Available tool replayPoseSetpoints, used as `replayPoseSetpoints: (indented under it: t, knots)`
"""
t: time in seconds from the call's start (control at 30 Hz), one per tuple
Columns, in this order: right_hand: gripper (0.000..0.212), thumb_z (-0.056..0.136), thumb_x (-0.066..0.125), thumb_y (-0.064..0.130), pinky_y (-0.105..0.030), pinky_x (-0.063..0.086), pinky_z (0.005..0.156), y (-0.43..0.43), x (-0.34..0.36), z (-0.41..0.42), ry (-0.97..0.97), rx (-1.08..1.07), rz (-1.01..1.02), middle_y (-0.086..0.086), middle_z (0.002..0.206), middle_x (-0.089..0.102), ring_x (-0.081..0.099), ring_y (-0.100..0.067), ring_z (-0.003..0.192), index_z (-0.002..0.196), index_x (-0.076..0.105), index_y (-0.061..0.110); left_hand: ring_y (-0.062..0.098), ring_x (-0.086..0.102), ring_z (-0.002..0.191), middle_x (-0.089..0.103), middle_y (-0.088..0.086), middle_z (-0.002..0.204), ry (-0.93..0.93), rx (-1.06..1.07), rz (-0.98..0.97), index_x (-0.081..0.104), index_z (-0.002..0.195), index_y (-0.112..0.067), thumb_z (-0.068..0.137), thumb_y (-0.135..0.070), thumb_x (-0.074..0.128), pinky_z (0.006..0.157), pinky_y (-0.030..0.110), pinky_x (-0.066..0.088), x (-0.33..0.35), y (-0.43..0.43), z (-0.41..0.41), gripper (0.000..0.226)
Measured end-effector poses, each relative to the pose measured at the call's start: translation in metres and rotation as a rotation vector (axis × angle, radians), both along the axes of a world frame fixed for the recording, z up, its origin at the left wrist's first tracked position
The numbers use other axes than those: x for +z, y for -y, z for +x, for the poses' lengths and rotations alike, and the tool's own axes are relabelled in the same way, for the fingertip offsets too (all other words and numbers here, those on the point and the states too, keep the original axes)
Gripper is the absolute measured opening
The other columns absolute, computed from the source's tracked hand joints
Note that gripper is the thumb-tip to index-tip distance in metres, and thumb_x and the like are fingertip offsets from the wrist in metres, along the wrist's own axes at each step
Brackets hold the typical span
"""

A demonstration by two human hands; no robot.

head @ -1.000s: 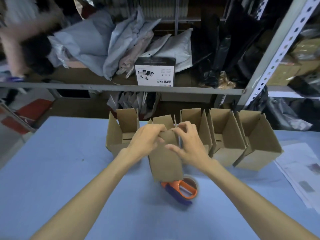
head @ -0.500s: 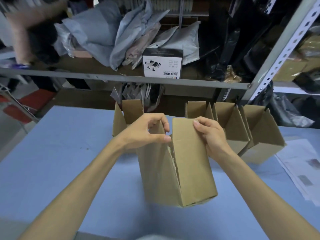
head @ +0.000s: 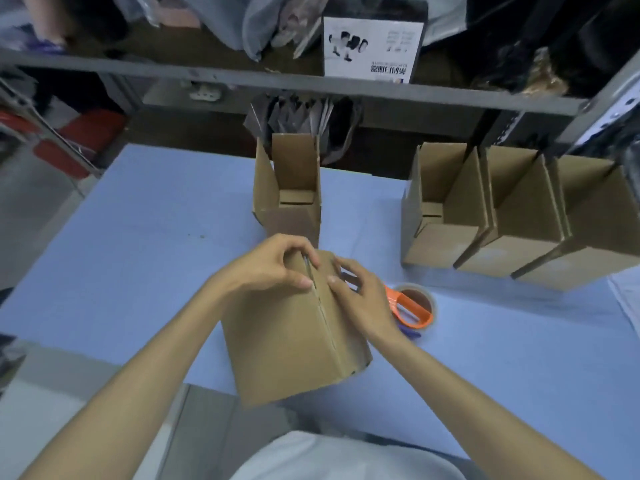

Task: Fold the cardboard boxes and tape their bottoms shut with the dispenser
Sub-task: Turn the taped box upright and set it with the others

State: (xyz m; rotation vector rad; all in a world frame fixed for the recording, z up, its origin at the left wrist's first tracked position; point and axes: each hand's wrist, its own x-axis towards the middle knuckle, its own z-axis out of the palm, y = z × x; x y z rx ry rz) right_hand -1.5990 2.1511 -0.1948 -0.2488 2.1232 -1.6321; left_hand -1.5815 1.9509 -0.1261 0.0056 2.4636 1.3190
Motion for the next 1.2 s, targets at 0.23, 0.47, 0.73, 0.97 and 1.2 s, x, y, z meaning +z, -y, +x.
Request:
replayPoseSetpoints:
  t: [0.23,0.47,0.73,0.97,1.2]
  knots:
    - [0.030,0.089,0.062,0.040,-0.030,0.050,0.079,0.026,-0.021,0.031,-0.001,-0.016,0.073,0.008,0.090,0.071,0.063,-0.006,0.087,0.117,0.067,0.029,0.001,0.057,0.091,0.064,-0.015,0.095,0.080,0.056,-0.142,0.066,0.087,-0.026,0.072,-0.021,0.082,0.074,0.018,0.039,-0.056,0.013,-0.031,0.022]
    - [0.021,0.087,0.068,0.020,-0.016,0.049,0.081,0.040,-0.047,0.044,0.114,-0.281,0.113,0.009,0.101,0.073,0.065,0.000,0.094,0.107,0.074,0.015,0.013,0.049,0.095,0.054,-0.002,0.097,0.042,0.114,-0.253,0.067,0.087,-0.018,0.066,-0.013,0.083,0.068,0.007,0.029,-0.104,0.007,-0.040,0.027]
    - [0.013,0.089,0.066,0.021,-0.028,0.052,0.076,0.018,-0.048,0.067,0.081,-0.217,0.142,0.013,0.088,0.074,0.065,-0.001,0.085,0.093,0.078,0.017,0.017,0.038,0.105,0.045,0.002,0.111,-0.183,0.423,-0.363,0.058,0.113,-0.015,0.072,-0.015,0.079,0.090,0.019,0.031,-0.098,-0.025,0.002,0.046]
    - [0.019,0.089,0.060,0.011,-0.047,0.054,0.074,0.008,-0.049,0.054,0.080,0.008,0.128,-0.017,0.072,0.069,0.065,-0.032,0.075,0.083,0.073,-0.001,0.029,0.015,0.145,0.021,0.012,0.157,-0.133,0.532,-0.501,0.032,0.148,-0.011,0.093,-0.030,0.057,0.118,0.034,0.006,-0.112,-0.070,0.070,0.063]
    - [0.038,0.078,0.067,0.004,-0.027,0.038,0.089,-0.047,-0.061,0.017,-0.337,-0.087,0.567,-0.016,0.113,0.052,0.050,-0.028,0.105,0.114,0.056,-0.003,0.029,0.032,0.140,0.039,0.012,0.150,-0.205,0.306,-0.675,0.040,0.145,-0.011,0.090,-0.047,0.033,0.117,0.033,0.013,-0.113,-0.057,0.062,0.066]
